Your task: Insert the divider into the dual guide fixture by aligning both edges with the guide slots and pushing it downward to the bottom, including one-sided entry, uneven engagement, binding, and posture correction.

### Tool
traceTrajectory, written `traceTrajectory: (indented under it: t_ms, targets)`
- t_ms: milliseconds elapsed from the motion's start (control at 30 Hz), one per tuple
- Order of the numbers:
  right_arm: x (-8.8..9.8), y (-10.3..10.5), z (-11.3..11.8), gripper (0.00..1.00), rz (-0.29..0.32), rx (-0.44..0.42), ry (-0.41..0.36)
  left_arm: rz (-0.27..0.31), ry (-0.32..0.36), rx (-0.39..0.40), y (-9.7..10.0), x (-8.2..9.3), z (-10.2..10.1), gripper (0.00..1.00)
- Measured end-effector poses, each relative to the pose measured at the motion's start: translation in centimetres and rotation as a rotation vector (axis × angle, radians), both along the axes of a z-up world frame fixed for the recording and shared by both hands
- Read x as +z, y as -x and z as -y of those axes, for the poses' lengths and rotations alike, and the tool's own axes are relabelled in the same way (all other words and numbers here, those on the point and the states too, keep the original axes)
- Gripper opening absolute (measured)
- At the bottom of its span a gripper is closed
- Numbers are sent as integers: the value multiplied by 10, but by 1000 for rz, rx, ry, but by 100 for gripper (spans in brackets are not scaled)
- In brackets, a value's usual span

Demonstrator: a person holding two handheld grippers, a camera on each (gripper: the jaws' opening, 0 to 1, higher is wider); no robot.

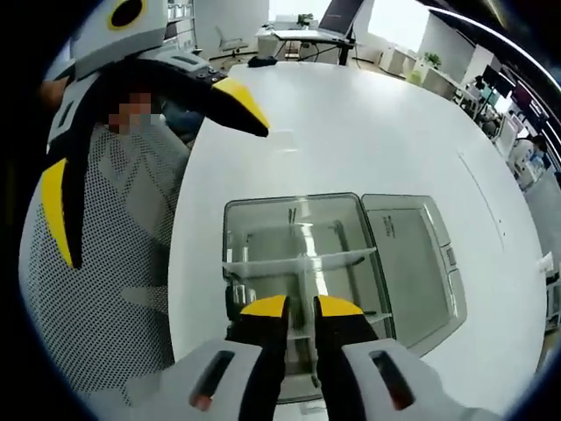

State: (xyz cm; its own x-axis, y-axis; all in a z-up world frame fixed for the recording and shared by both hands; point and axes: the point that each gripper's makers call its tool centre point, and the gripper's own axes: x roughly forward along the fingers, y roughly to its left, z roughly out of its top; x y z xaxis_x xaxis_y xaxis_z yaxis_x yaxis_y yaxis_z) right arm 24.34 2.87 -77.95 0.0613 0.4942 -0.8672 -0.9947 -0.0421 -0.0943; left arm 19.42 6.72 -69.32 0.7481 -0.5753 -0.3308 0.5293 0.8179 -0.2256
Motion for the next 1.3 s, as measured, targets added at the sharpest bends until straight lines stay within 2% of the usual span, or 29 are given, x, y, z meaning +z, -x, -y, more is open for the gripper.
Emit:
traceTrajectory:
  t_ms: [167,233,567,867,1067,1200,1300]
  targets:
    - [0,-3,2,9,-3,-41,-14,-8,-29,-1,3,1,-11,73]
    - [1,-4,2,10,2,-49,-23,-30,-34,19,2,0,-19,72]
    - [10,-9,-1,15,9,-116,-67,-59,-59,82,-8,-10,-52,71]
    - [20,-8,3,15,17,-156,-113,-90,-69,87,-14,-21,-59,72]
    - [38,-6,-2,16,-13,-263,-250,-103,-103,94,-19,-29,-69,72]
    - [39,0,1,19,-7,-274,-259,-123,-99,117,-20,-32,-77,72]
    - [47,2,0,20,-24,-314,-308,-129,-103,129,-21,-33,-79,72]
